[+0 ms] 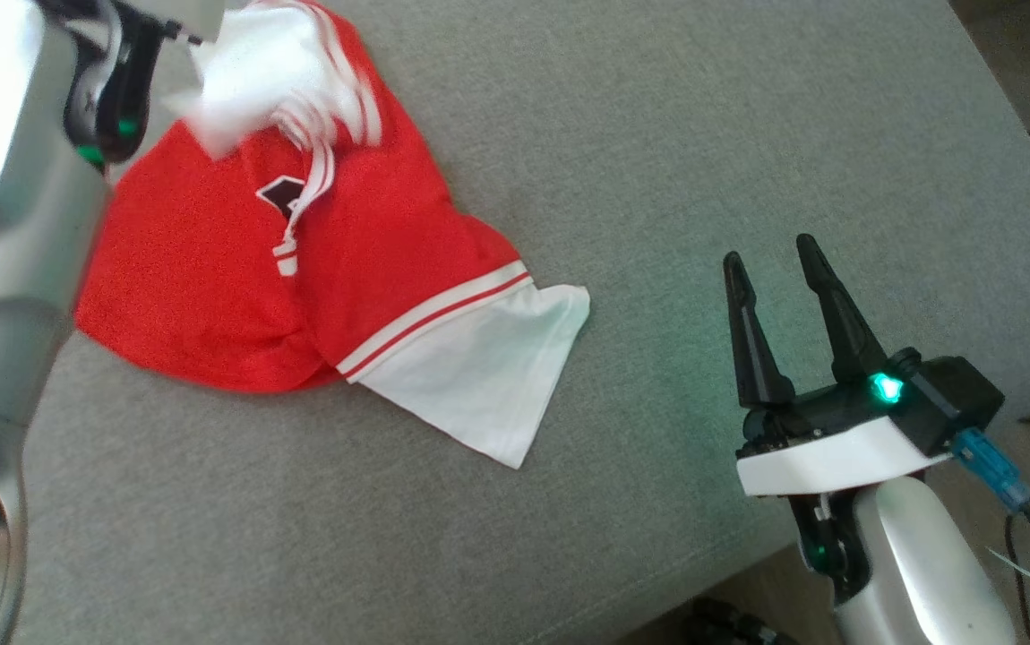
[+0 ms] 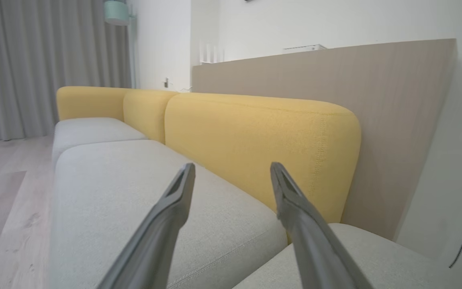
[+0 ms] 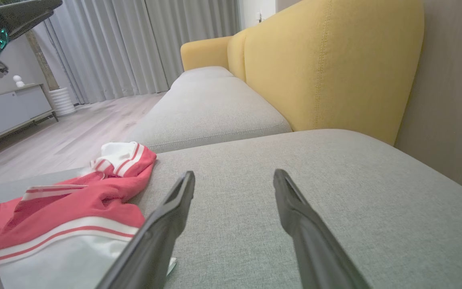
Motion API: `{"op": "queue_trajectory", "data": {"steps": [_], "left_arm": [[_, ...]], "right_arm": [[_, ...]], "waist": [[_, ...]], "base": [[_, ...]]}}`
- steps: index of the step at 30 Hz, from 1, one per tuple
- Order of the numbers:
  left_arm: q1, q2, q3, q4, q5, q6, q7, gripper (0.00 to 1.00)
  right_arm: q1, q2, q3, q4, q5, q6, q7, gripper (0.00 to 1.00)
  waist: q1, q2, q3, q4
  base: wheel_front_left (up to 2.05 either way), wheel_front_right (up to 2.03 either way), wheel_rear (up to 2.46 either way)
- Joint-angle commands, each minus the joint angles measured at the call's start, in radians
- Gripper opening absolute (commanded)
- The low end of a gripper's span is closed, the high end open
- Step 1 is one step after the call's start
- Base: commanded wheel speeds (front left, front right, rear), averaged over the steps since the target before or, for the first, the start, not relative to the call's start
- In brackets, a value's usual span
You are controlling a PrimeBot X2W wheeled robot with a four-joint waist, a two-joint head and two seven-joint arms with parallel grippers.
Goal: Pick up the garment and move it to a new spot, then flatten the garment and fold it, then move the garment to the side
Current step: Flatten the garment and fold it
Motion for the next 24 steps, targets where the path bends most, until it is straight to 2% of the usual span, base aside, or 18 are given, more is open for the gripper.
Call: {"op": "queue_trajectory", "data": {"steps": [1,6,11,19,24], "left_arm": [[-0.014,0.027,0.037,-0.015,-0.019,-0.003,-0.016,1.00],[0.107,0.046,0.060,-0.028,-0.071,0.007,-0.033,1.00],[0.318,0.042,0.077,-0.145,-0.154,0.057,-0.011,1.00],[0.712,0.015,-0.011,-0.457,-0.264,0.154,0.111,1.00],[0.841,-0.001,-0.069,-0.566,-0.288,0.205,0.155,1.00]], "right_arm": [[-0.009,-0.003,0.012,-0.028,-0.006,0.008,-0.006,1.00],[0.010,-0.003,0.007,-0.021,-0.019,0.008,-0.006,1.00],[0.037,-0.003,-0.008,-0.015,-0.036,0.008,-0.006,1.00],[0.051,-0.003,-0.021,-0.015,-0.063,0.008,-0.006,1.00],[0.047,-0.003,-0.012,-0.013,-0.072,0.008,-0.006,1.00]], "waist": [[0.0000,0.0000,-0.015,0.015],[0.0000,0.0000,-0.053,0.047],[0.0000,0.0000,-0.089,0.087],[0.0000,0.0000,-0.113,0.141],[0.0000,0.0000,-0.105,0.160]], "base": [[0.00,0.00,0.00],[0.00,0.00,0.00],[0.00,0.00,0.00],[0.00,0.00,0.00],[0.00,0.00,0.00]]}}
